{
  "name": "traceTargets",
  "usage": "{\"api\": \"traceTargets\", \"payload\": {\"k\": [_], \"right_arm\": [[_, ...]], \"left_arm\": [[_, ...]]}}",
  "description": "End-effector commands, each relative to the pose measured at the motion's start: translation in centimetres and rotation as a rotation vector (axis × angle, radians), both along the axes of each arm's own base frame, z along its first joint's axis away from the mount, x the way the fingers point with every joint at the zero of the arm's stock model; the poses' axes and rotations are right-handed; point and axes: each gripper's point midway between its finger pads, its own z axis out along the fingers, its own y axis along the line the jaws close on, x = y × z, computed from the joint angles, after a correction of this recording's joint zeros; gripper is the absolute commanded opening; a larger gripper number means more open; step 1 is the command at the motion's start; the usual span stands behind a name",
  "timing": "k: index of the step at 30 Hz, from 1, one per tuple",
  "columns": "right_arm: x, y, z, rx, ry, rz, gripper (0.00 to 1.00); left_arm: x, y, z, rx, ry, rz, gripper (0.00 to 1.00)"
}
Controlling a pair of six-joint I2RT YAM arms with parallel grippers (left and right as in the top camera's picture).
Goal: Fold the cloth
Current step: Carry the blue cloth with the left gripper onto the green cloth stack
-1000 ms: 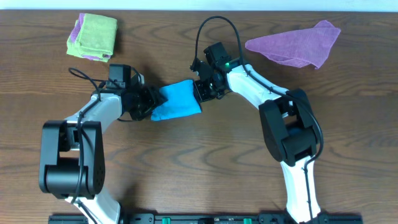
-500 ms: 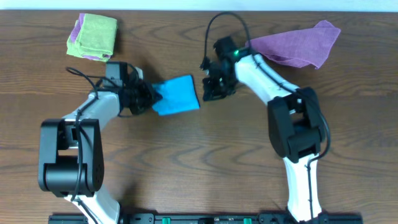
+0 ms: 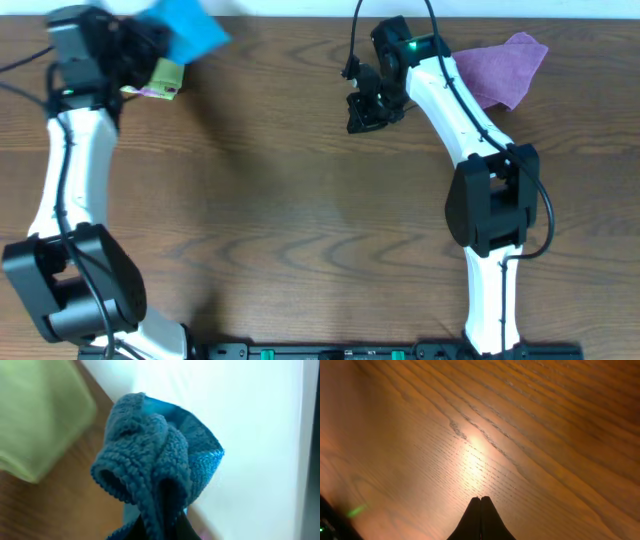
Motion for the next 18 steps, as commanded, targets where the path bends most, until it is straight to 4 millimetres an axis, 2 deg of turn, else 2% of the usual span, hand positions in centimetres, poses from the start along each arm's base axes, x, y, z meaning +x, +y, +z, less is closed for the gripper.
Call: {"api": "traceTargets", "payload": {"k": [1, 5, 10, 14, 18], "right_arm": [[0.2, 0.2, 0.3, 0.001, -0.032, 0.046, 0.01], [0.4, 0.3, 0.3, 0.003, -0.046, 0.059, 0.01], [0.7, 0.4, 0.4, 0.007, -0.066, 0.076, 0.01], [0.8, 0.4, 0.4, 0.009, -0.076, 0.081, 0.01], [0.8, 0.4, 0.4, 0.009, -0.080, 0.089, 0.01]], "left_arm": [[0.2, 4.7, 0.5, -0.170, 0.027, 0.271, 0.06], [0.8, 6.7, 1.3, -0.301, -0.003, 0.422, 0.06], [2.6, 7.1, 1.6, -0.434, -0.063, 0.472, 0.06], [4.1, 7.1, 0.4, -0.473, -0.085, 0.486, 0.06], [5.1, 7.6, -1.9, -0.465, -0.073, 0.506, 0.06]]}}
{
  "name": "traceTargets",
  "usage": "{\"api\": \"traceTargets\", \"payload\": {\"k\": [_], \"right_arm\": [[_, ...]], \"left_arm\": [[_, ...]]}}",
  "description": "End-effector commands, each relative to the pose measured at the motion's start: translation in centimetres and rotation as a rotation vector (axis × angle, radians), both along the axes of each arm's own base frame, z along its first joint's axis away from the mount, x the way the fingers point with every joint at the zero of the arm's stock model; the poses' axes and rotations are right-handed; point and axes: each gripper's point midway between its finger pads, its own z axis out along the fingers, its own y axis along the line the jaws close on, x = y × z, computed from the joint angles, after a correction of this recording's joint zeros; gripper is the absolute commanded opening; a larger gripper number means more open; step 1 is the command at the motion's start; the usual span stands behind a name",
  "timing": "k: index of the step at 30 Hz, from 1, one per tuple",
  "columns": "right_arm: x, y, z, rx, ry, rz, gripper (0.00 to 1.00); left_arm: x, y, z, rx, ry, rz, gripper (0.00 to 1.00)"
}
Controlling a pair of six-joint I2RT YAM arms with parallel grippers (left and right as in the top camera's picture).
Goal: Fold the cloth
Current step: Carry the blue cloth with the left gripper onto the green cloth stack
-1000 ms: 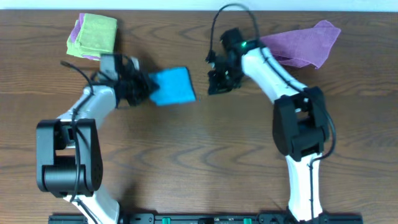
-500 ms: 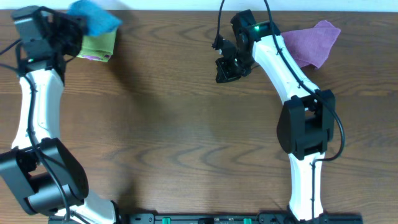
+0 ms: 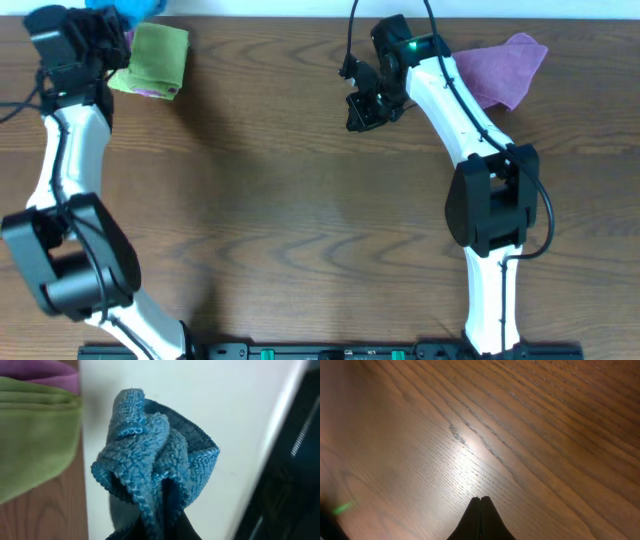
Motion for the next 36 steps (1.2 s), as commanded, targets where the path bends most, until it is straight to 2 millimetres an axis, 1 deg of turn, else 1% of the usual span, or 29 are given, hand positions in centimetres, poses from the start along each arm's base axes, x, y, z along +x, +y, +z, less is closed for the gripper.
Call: {"api": "traceTargets", "payload": {"k": [1, 4, 9, 11, 14, 15, 18, 22, 26, 28, 30, 31, 32, 34, 35, 36], "right_arm": [[0.4, 0.3, 0.3, 0.005, -0.030, 0.031, 0.01], [0.4, 0.3, 0.4, 0.006, -0.033, 0.031, 0.01], [0.4, 0.3, 0.4, 0.006, -0.033, 0.031, 0.01], [0.5, 0.3, 0.4, 0.006, -0.034, 0.031, 0.01], [0.6, 0.4, 0.4, 0.009, -0.041, 0.031, 0.01], [0.7, 0.4, 0.4, 0.009, -0.042, 0.031, 0.01], [0.7, 0.4, 0.4, 0.009, -0.043, 0.031, 0.01], [0.8, 0.4, 0.4, 0.011, -0.047, 0.031, 0.01], [0.7, 0.4, 0.4, 0.010, -0.046, 0.031, 0.01], [0.7, 0.4, 0.4, 0.010, -0.046, 0.031, 0.01], [0.7, 0.4, 0.4, 0.010, -0.045, 0.031, 0.01], [0.7, 0.4, 0.4, 0.009, -0.042, 0.031, 0.01], [0.6, 0.4, 0.4, 0.009, -0.041, 0.031, 0.01], [0.6, 0.4, 0.4, 0.008, -0.038, 0.031, 0.01], [0.6, 0.4, 0.4, 0.008, -0.038, 0.031, 0.01], [0.6, 0.4, 0.4, 0.008, -0.038, 0.031, 0.01]], "left_arm": [[0.7, 0.5, -1.7, -0.028, 0.017, 0.029, 0.06], [1.1, 0.4, -3.6, -0.029, 0.049, 0.021, 0.06], [1.7, 0.5, -5.5, 0.006, 0.060, 0.007, 0.06], [2.4, 0.4, -5.1, 0.013, 0.016, -0.011, 0.06], [3.3, 0.3, -3.3, 0.089, -0.079, -0.034, 0.06], [3.4, 0.3, -3.0, 0.123, -0.093, -0.043, 0.06], [3.4, 0.3, -3.2, 0.205, -0.084, -0.070, 0.06], [3.3, 0.1, -5.4, 0.236, -0.022, -0.100, 0.06], [3.5, -0.6, -8.2, 0.211, 0.014, -0.146, 0.06], [3.5, -0.8, -9.0, 0.205, 0.026, -0.159, 0.06], [3.5, -0.9, -9.4, 0.201, 0.031, -0.165, 0.06], [3.5, -0.9, -9.6, 0.197, 0.041, -0.165, 0.12], [3.4, -0.9, -9.6, 0.197, 0.042, -0.164, 0.36], [3.4, -0.9, -9.6, 0.194, 0.041, -0.170, 0.90], [3.4, -0.9, -9.6, 0.193, 0.040, -0.173, 0.95], [3.4, -0.9, -9.6, 0.190, 0.038, -0.179, 0.95]]}}
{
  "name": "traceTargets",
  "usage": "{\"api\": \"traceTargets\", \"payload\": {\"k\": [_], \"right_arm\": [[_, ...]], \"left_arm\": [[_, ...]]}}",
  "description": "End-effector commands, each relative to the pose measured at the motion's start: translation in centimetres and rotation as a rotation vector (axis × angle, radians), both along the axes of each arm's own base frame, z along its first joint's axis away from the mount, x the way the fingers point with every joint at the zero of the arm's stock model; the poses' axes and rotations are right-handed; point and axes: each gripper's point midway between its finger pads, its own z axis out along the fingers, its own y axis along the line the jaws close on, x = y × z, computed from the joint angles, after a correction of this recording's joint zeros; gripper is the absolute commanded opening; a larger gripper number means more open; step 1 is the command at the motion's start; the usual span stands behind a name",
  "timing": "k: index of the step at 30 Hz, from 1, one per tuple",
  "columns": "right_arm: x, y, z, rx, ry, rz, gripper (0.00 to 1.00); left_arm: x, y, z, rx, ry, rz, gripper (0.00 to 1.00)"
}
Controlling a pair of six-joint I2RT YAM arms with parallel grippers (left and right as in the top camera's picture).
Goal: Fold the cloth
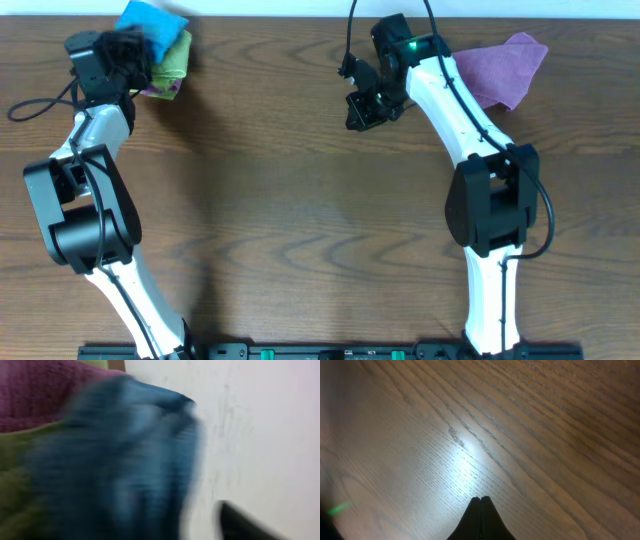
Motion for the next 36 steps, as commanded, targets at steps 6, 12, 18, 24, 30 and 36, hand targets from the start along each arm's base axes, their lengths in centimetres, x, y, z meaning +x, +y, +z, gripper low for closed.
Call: {"api": "traceTargets", "payload": {"k": [6, 12, 18, 24, 30, 36], "right_arm": [[0.1, 0.4, 0.3, 0.003, -0.013, 0.018, 0.01], [0.0, 0.7, 0.3, 0.004, -0.015, 0.026, 0.01], [-0.1, 1.0, 0.3, 0.004, -0.017, 0.031, 0.02], [-0.1, 1.1, 0.3, 0.005, -0.018, 0.035, 0.01], [-0.3, 1.1, 0.5, 0.004, -0.013, 0.035, 0.02], [-0.8, 0.4, 3.2, -0.006, -0.047, 0.044, 0.54]], "left_arm": [[-0.2, -0.3, 1.3, -0.023, -0.037, -0.094, 0.95], [-1.0, 0.7, 2.7, -0.053, -0.067, -0.143, 0.95], [-2.3, 2.4, 5.3, -0.050, -0.105, -0.167, 0.95], [-5.1, 3.4, 7.1, -0.012, -0.037, -0.169, 0.95], [-9.1, 3.8, 9.2, 0.069, 0.043, -0.192, 0.95], [-14.1, 1.6, 11.5, 0.315, 0.132, -0.312, 0.95]]}}
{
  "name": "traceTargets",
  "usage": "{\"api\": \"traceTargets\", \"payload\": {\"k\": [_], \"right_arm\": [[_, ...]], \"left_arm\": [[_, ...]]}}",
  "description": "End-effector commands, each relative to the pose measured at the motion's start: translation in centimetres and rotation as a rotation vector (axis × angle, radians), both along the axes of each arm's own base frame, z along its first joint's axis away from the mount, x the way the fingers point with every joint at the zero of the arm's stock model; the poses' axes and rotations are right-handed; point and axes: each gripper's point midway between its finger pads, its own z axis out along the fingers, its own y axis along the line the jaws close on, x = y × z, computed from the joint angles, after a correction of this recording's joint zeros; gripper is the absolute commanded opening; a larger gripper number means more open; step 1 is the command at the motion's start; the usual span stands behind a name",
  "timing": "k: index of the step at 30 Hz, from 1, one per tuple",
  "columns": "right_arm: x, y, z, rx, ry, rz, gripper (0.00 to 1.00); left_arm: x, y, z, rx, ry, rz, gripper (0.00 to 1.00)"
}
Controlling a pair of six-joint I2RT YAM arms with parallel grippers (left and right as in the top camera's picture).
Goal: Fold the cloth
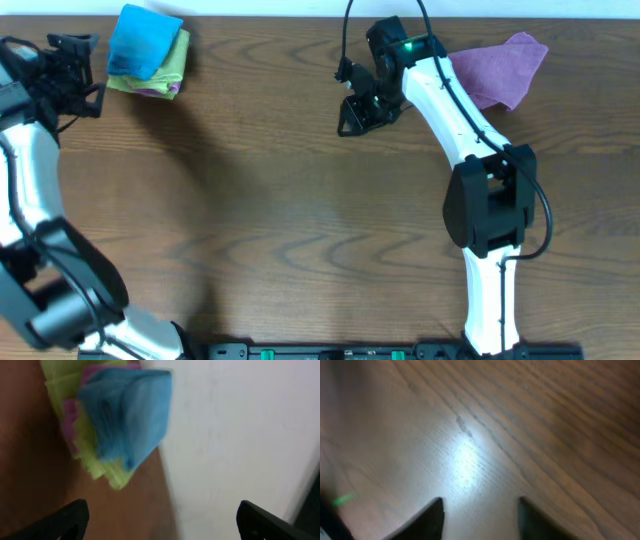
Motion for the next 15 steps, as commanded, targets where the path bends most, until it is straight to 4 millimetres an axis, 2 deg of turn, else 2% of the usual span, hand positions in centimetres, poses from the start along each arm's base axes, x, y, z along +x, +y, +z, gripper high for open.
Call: {"api": "traceTargets", "payload": {"k": [1, 4, 8, 11, 15], "right_arm": [[0.5, -0.3, 3.8, -0.003, -0.097, 0.013, 0.59], [0.5, -1.8, 6.5, -0.047, -0.166, 0.002, 0.66], [-0.2, -3.4, 10.7, -0.072, -0.255, -0.008, 0.78], [-1.6, -5.0, 14.5, -0.082, -0.316, -0.034, 0.84], [-3.7, -7.2, 18.5, -0.127, -0.393, -0.066, 0.96]], "left_arm": [[-2.9, -1.1, 3.1, 0.275, -0.023, -0.127, 0.96], [-6.4, -2.0, 3.7, 0.411, 0.059, -0.180, 0.95], [-10.0, -3.7, 5.3, 0.534, 0.089, -0.265, 0.95], [-12.5, -5.1, 6.4, 0.614, 0.106, -0.313, 0.95], [-15.5, -6.4, 7.7, 0.724, 0.129, -0.359, 0.95]]}}
